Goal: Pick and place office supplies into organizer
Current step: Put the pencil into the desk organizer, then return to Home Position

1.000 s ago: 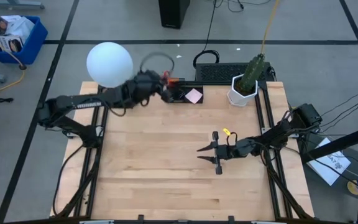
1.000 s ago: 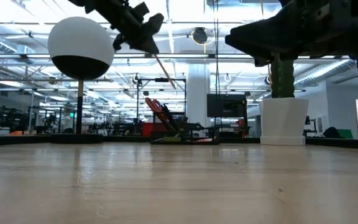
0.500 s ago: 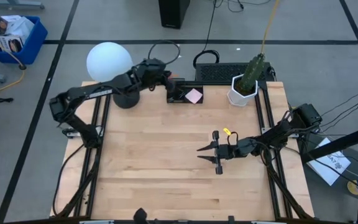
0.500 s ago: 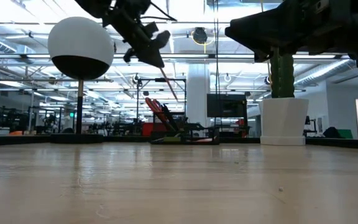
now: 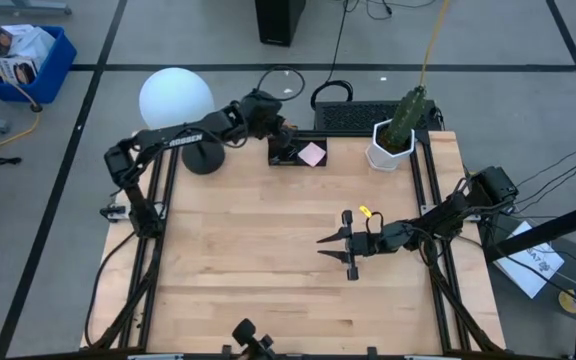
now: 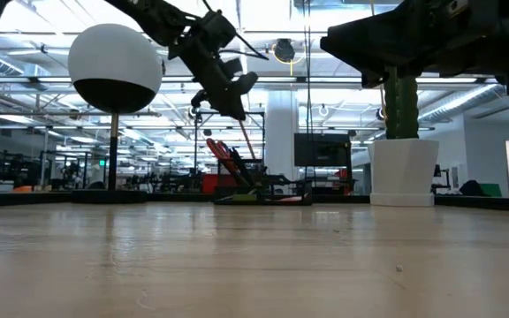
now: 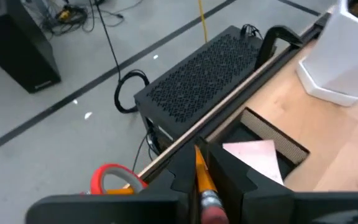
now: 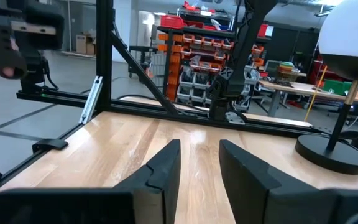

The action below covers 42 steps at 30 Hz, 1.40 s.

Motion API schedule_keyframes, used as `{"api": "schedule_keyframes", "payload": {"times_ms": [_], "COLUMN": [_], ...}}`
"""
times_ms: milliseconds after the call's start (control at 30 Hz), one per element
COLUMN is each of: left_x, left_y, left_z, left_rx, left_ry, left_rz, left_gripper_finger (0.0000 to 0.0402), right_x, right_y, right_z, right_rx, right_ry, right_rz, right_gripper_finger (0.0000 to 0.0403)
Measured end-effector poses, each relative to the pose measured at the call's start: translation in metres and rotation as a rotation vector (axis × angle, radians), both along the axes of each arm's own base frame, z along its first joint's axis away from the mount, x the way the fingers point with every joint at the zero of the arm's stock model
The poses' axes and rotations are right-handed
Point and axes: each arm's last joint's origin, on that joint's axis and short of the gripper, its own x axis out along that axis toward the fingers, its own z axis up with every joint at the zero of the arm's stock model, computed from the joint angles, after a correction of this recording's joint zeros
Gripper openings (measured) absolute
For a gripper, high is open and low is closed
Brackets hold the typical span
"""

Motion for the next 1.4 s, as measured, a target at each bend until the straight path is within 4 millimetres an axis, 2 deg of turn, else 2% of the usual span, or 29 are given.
{"api": "schedule_keyframes", "payload": {"times_ms": [233,367,467,600,700,800,933,1000,1067,1167,1267,1400], "left_x": [-0.003,-0.005,-0.009,-0.014,-0.014,-0.012,-0.014,-0.021,-0.031,-0.047,-0.065,-0.088], "left_y": [0.016,0.021,0.017,-0.001,-0.027,-0.066,-0.133,-0.166,-0.196,-0.236,-0.264,-0.281], "left_z": [-0.008,-0.007,0.0,0.018,0.021,0.02,-0.01,-0.025,-0.03,-0.044,-0.062,-0.082], "left_rx": [-0.1,-0.169,-0.177,-0.166,-0.142,-0.097,-0.05,-0.041,0.012,0.107,0.112,0.136], "left_ry": [-0.036,-0.096,-0.098,-0.11,-0.097,-0.167,-0.317,-0.365,-0.419,-0.411,-0.421,-0.397], "left_rz": [0.08,0.059,0.047,0.024,-0.056,-0.213,-0.443,-0.547,-0.66,-0.814,-0.803,-0.759], "left_gripper_finger": [0.0071,0.0082,0.0083,0.0084,0.0085,0.0085,0.0085,0.0085,0.0085,0.0085,0.0085,0.0086], "right_x": [0.0,0.0,0.0,0.0,0.0,0.0,0.0,-0.001,-0.002,-0.002,-0.002,-0.001], "right_y": [0.0,0.0,0.0,0.0,0.0,0.0,-0.001,0.0,0.002,0.003,0.003,-0.002], "right_z": [0.0,-0.002,-0.002,-0.002,-0.005,-0.01,-0.014,-0.015,-0.015,-0.017,-0.015,-0.015], "right_rx": [-0.001,-0.007,-0.006,0.007,0.072,0.116,0.146,0.155,0.155,0.152,0.145,0.128], "right_ry": [0.002,0.017,0.017,0.016,0.056,0.114,0.156,0.161,0.168,0.179,0.167,0.168], "right_rz": [0.0,0.0,0.001,0.0,0.0,-0.003,-0.007,-0.005,0.003,0.007,0.001,-0.016], "right_gripper_finger": [0.0102,0.0102,0.01,0.0098,0.0098,0.0098,0.0098,0.0097,0.0096,0.0097,0.01,0.0099]}}
